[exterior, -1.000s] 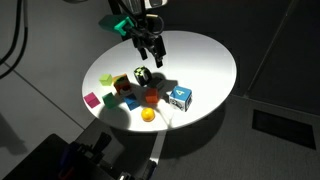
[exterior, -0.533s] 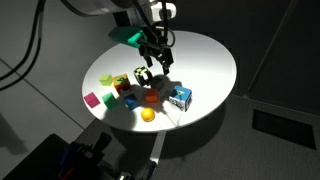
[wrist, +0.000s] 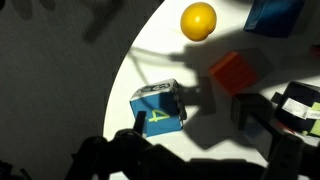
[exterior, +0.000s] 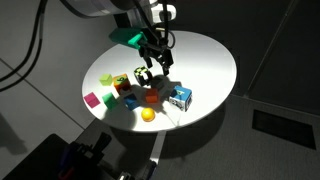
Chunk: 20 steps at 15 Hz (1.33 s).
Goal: Put the square plush toy on the right on top of the square plush toy on the left
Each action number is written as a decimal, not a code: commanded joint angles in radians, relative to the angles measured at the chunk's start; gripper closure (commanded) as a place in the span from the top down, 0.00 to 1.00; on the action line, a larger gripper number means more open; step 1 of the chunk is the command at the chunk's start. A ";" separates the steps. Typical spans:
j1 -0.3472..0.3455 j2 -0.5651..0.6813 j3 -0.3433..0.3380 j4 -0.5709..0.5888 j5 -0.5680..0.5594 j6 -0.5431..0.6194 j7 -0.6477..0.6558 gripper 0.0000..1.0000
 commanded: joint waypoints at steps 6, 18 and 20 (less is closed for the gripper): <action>-0.009 0.042 -0.040 0.000 -0.015 0.054 0.002 1.00; -0.070 0.219 -0.025 0.034 0.064 0.302 -0.209 1.00; -0.072 0.249 -0.023 0.051 0.064 0.317 -0.243 1.00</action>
